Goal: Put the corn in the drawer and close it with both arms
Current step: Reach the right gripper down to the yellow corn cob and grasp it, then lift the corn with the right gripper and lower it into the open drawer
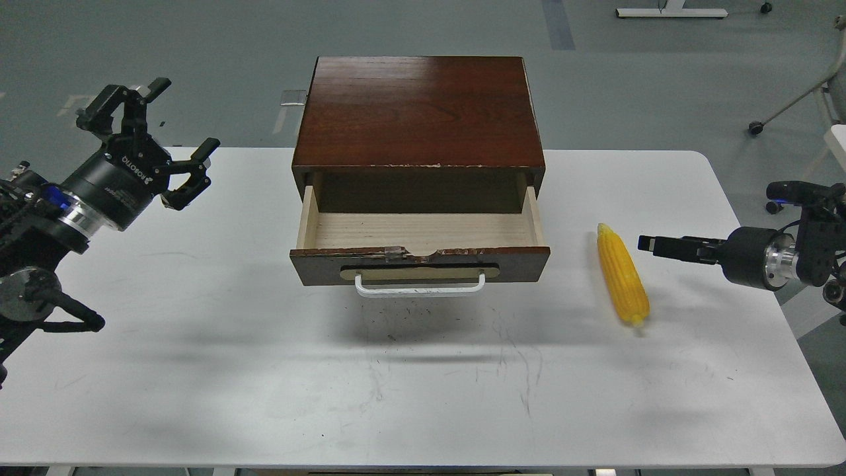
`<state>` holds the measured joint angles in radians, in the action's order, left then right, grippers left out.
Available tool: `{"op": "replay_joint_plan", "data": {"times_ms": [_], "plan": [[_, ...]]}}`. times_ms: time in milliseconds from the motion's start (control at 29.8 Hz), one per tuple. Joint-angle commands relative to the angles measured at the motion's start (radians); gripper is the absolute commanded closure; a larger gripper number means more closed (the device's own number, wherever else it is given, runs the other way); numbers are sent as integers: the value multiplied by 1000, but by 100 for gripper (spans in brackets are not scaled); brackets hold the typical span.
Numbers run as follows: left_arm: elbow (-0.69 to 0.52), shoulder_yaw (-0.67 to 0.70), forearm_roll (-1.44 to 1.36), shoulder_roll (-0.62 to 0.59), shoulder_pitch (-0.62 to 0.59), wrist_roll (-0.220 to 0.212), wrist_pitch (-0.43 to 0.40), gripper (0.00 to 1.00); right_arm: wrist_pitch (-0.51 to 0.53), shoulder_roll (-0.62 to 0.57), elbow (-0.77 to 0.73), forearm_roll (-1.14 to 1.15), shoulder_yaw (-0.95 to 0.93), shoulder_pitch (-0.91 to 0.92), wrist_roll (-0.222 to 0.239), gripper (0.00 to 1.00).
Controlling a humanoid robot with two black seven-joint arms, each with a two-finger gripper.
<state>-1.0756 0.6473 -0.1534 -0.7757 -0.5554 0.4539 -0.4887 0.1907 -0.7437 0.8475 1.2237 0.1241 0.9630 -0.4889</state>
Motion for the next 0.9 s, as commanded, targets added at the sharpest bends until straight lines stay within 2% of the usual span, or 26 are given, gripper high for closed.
{"op": "replay_joint_plan", "data": {"times_ms": [0,201,302,369,469,536,570,603,704,871], "plan": [[-1,0,0,-1,0,0,0,0,-7,46,-30,0,43,3,0,0],[-1,0,0,1,2,0,0,0,-22,86,-31,0,85,-4,0,4],[-1,0,0,3,2,0,0,0,-24,87,-33,0,112,-7,0,9],[-1,0,0,4,2,0,0,0,-24,87,-33,0,132,-6,0,16],[-1,0,0,3,2,0,0,0,-24,87,-31,0,140,-9,0,38],[-1,0,0,3,2,0,0,0,-24,87,-30,0,140,-9,0,64],[-1,0,0,3,2,2,0,0,-24,86,-28,0,140,-9,0,70],[-1,0,0,1,2,0,0,0,-24,81,-25,0,140,-9,0,81],[-1,0,0,-1,2,0,0,0,-28,73,-16,-1,140,-4,0,91],[-4,0,0,-2,2,0,0,0,-65,14,38,-6,126,39,0,93]]}}
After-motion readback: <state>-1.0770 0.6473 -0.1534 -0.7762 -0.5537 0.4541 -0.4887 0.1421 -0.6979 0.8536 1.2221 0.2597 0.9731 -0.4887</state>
